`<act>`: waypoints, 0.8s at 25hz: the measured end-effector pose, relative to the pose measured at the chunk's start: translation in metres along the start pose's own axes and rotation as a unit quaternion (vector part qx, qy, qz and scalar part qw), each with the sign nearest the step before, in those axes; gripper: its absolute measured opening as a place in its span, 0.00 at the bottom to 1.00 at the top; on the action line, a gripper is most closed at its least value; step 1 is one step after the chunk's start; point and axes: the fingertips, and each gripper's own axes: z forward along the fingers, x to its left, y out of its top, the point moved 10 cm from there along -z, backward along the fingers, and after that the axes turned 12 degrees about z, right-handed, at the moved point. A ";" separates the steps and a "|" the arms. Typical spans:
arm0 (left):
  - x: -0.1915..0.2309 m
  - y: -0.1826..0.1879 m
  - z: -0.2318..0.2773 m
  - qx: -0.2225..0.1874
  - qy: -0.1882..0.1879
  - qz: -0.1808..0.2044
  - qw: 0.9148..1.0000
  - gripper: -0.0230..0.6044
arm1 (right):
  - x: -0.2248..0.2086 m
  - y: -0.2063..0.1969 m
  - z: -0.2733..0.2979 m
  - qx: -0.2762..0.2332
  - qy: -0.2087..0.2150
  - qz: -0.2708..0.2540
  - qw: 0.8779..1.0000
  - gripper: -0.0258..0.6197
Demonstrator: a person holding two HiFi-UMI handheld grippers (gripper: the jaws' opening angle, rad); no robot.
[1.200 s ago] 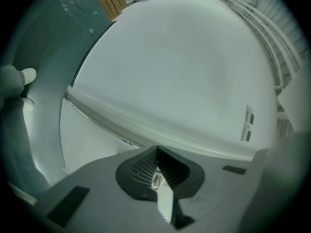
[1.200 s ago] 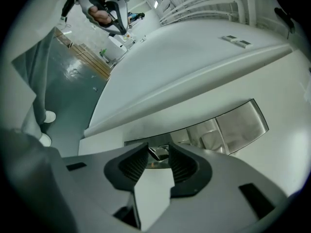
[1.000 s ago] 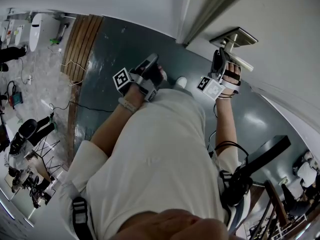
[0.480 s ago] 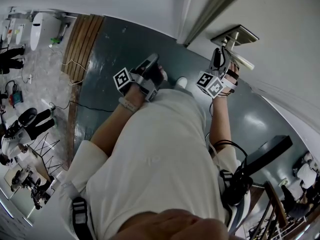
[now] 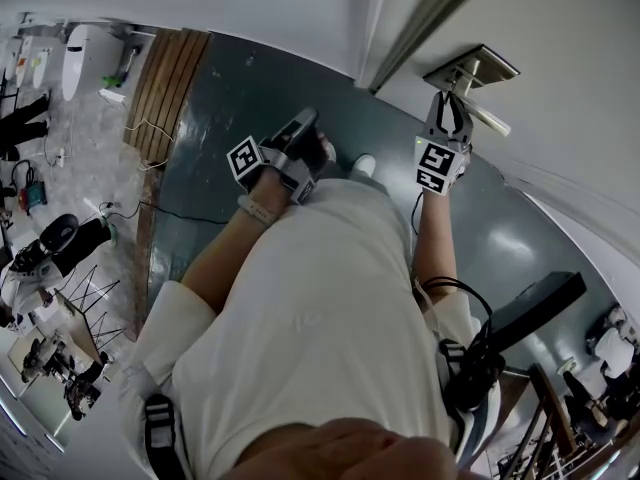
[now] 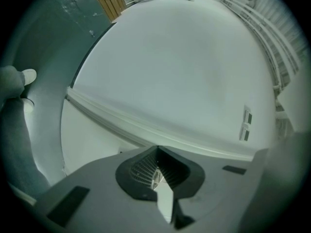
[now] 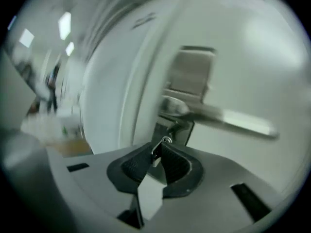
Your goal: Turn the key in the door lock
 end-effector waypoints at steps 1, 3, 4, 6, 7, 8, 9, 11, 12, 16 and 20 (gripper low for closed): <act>0.001 0.000 0.001 0.001 0.000 0.000 1.000 0.05 | -0.006 -0.002 0.001 -0.003 0.010 0.065 0.998 0.15; 0.002 0.000 0.003 0.002 0.001 0.000 1.000 0.05 | -0.010 -0.004 0.002 -0.006 0.013 0.108 0.994 0.15; 0.002 0.000 0.004 0.002 0.000 0.000 1.000 0.05 | -0.011 -0.005 0.002 -0.007 0.016 0.116 0.993 0.15; 0.002 0.001 0.004 0.003 0.000 0.001 1.000 0.05 | -0.012 -0.007 0.002 -0.006 0.022 0.134 0.991 0.15; 0.002 0.001 0.005 0.004 -0.001 0.002 1.000 0.05 | -0.013 -0.007 0.001 -0.006 0.024 0.142 0.990 0.15; 0.002 0.001 0.005 0.005 -0.002 0.003 1.000 0.05 | -0.013 -0.008 0.001 -0.006 0.025 0.155 0.988 0.15; 0.001 0.001 0.005 0.006 -0.002 0.004 1.000 0.05 | -0.015 -0.009 0.001 -0.007 0.027 0.174 0.984 0.15; 0.001 0.002 0.006 0.006 -0.002 0.005 1.000 0.05 | -0.016 -0.010 0.002 -0.008 0.031 0.216 0.976 0.15; 0.001 0.002 0.006 0.007 -0.001 0.005 1.000 0.05 | -0.017 -0.011 0.002 -0.008 0.033 0.232 0.972 0.15; 0.002 0.002 0.009 0.011 -0.001 0.003 1.000 0.05 | -0.021 -0.012 0.004 -0.007 0.042 0.291 0.956 0.15; 0.002 0.003 0.008 0.013 0.000 0.000 1.000 0.05 | -0.021 -0.013 0.004 -0.009 0.048 0.353 0.934 0.15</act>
